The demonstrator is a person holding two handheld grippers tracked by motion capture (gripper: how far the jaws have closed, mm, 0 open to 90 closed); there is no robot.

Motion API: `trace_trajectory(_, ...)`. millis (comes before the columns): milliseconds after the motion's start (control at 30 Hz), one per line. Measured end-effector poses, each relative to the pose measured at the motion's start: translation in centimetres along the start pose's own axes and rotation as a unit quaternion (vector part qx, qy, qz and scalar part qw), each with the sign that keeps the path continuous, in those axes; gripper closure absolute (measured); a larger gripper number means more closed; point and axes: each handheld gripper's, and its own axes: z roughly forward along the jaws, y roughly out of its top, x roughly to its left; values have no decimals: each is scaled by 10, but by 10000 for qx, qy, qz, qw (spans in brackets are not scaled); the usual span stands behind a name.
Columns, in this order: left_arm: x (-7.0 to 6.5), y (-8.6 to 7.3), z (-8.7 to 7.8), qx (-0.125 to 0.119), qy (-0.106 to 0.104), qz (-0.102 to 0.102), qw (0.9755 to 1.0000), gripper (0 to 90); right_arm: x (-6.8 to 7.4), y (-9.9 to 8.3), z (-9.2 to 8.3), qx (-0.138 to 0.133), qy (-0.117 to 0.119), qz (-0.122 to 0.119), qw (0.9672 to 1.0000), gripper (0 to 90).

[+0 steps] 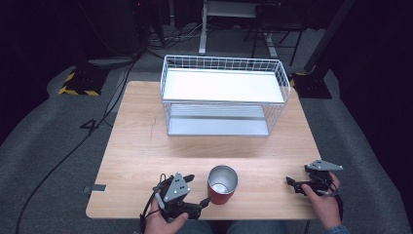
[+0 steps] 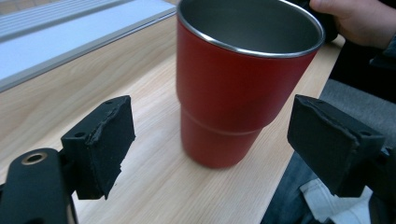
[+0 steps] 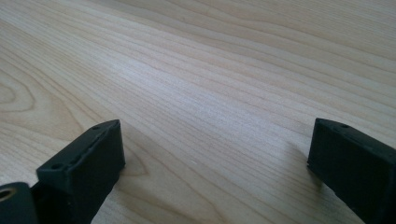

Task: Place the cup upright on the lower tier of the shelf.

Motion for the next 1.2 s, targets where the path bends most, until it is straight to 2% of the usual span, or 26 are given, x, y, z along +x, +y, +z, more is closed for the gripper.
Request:
trace_trajectory(100,-6,-2,12,34,-86,-17,10000,155,0,0,0,0,0,-1,10000,38)
trace_trajectory(500,-16,-7,39,12,1,-129,9999,149,0,0,0,-2,3,0,10000,38)
trace_trajectory(667,-21,-10,53,146,255,-156,9994,107,0,0,0,-1,1,0,10000,37)
trace_trajectory(833,-23,-12,61,244,308,-174,9991,111,0,0,0,0,0,-1,10000,38)
trace_trajectory(867,-24,-13,66,292,385,-174,9987,119,0,0,0,0,3,1,10000,38)
trace_trajectory(933,-25,-13,70,280,432,-173,9985,115,0,0,0,0,0,0,10000,38)
trace_trajectory(1067,-24,-14,73,181,395,-267,9987,103,0,0,0,-1,-1,-1,10000,38)
trace_trajectory(1100,-23,-16,76,94,387,-373,9985,101,0,0,0,-1,-1,-2,10000,38)
trace_trajectory(1200,-23,-18,80,70,424,-422,9982,94,0,0,0,0,1,-2,10000,38)
